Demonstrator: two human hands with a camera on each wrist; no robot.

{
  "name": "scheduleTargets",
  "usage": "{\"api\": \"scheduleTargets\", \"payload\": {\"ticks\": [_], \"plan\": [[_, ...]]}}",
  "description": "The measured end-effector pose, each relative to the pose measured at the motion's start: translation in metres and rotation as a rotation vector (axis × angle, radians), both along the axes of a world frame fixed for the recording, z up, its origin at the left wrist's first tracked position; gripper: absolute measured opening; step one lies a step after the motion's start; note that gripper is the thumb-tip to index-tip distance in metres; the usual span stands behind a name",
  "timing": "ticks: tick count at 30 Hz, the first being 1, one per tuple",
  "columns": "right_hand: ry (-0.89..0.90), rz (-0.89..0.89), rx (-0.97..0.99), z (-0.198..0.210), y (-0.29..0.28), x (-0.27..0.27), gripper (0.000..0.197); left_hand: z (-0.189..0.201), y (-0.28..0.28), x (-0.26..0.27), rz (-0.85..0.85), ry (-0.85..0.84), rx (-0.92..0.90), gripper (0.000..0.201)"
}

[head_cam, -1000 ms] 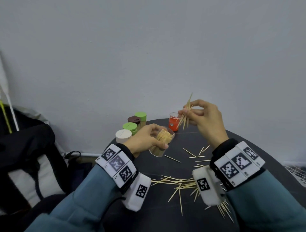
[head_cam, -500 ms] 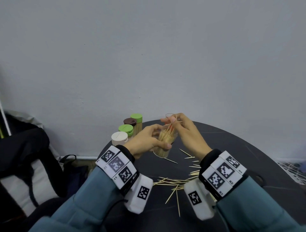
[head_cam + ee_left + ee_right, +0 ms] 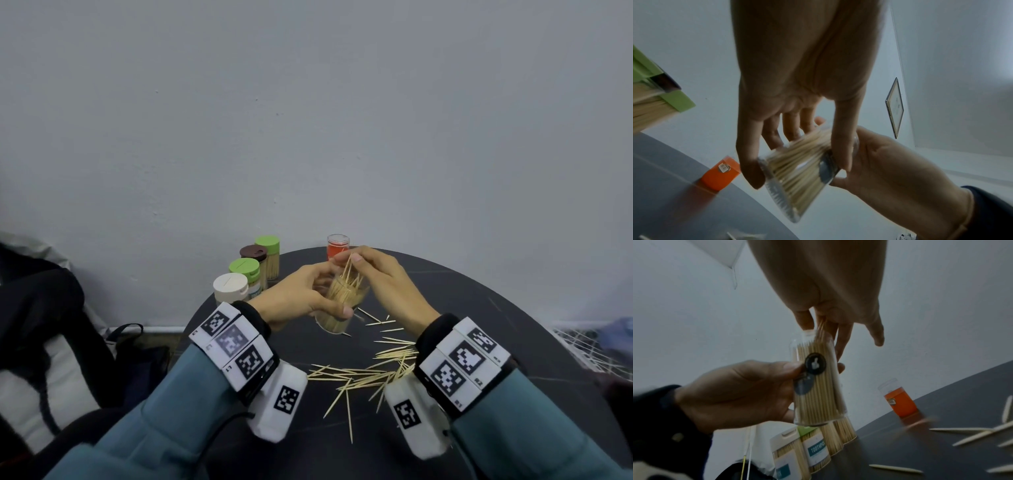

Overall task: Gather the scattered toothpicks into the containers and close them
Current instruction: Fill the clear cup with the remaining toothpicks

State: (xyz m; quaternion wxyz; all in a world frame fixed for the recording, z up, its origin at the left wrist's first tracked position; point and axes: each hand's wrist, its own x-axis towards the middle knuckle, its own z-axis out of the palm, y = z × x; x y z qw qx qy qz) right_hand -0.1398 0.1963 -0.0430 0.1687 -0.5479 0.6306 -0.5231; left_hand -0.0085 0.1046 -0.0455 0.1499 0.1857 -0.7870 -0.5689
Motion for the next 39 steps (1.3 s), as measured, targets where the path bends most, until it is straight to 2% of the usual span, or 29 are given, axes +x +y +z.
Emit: {"api": "scheduleTargets", "payload": {"ticks": [8, 14, 17, 21, 26, 29, 33, 36, 39], "plan": [[0.076, 0.026, 0.077, -0.007, 0.01, -0.004, 0.028, -0.002, 0.002, -0.004, 0.024, -0.019, 0.019, 0.041], [0.009, 0.077, 0.105, -0.002, 0.017, -0.002, 0.041, -0.001, 0.0, -0.003, 0.058, -0.017, 0.04, 0.04], [0.11, 0.146, 0.171, -0.003, 0.017, 0.001, 0.042, -0.001, -0.001, -0.002, 0.062, -0.032, 0.035, 0.042], [0.238, 0.11, 0.221, -0.002, 0.021, 0.002, 0.041, -0.001, -0.004, -0.002, 0.085, -0.017, 0.066, 0.041], [0.291, 0.068, 0.118, 0.002, 0.03, -0.005, 0.039, 0.004, -0.003, -0.004, 0.099, 0.029, 0.099, 0.04], [0.347, 0.087, 0.135, 0.005, 0.035, -0.008, 0.037, 0.005, 0.002, -0.01, 0.097, 0.02, 0.064, 0.04], [0.325, 0.114, 0.207, 0.01, 0.046, -0.014, 0.04, 0.003, 0.012, -0.021, 0.079, 0.006, 0.057, 0.04], [0.287, 0.056, 0.184, 0.012, 0.057, -0.025, 0.041, 0.005, 0.02, -0.031, 0.067, -0.005, 0.069, 0.049], [0.284, 0.015, 0.155, 0.013, 0.07, -0.043, 0.046, 0.005, 0.026, -0.042, 0.055, -0.014, 0.069, 0.05]]}}
